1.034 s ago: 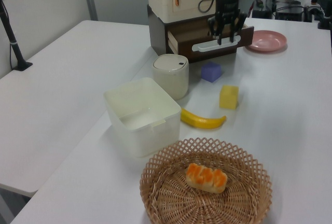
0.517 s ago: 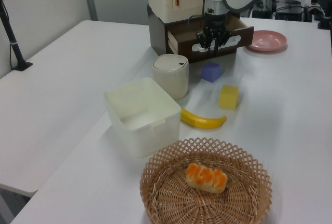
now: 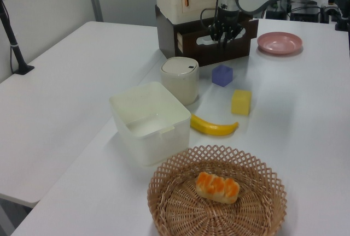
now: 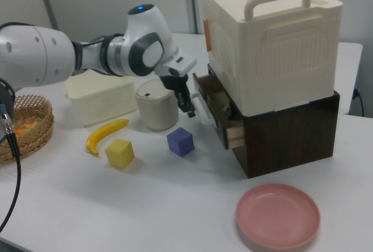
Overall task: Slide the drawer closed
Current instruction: 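Push the drawer front with the gripper into the cabinet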
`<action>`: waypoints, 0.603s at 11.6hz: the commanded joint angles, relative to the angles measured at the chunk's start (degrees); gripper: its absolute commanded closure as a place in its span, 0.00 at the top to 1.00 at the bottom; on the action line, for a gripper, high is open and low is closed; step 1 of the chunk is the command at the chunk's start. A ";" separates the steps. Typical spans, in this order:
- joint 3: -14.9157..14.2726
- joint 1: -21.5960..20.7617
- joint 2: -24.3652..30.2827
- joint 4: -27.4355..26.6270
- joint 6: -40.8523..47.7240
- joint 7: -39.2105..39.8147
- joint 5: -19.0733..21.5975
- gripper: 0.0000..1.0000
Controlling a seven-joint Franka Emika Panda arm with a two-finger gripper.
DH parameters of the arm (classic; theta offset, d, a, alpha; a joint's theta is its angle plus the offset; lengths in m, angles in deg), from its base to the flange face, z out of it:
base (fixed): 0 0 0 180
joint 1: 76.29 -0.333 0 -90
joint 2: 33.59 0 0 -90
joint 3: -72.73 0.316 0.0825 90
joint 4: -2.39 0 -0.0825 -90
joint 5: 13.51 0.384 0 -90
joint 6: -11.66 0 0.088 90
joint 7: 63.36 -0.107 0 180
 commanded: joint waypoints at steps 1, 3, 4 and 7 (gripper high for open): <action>-2.64 0.52 -4.40 4.34 -5.74 1.20 -2.01 0.23; -3.79 0.52 -5.91 6.11 -6.19 1.28 -2.01 0.23; -4.06 0.60 -5.91 6.02 -8.10 1.28 -2.01 0.23; -4.15 2.35 -6.09 6.98 -12.32 1.89 -2.01 0.23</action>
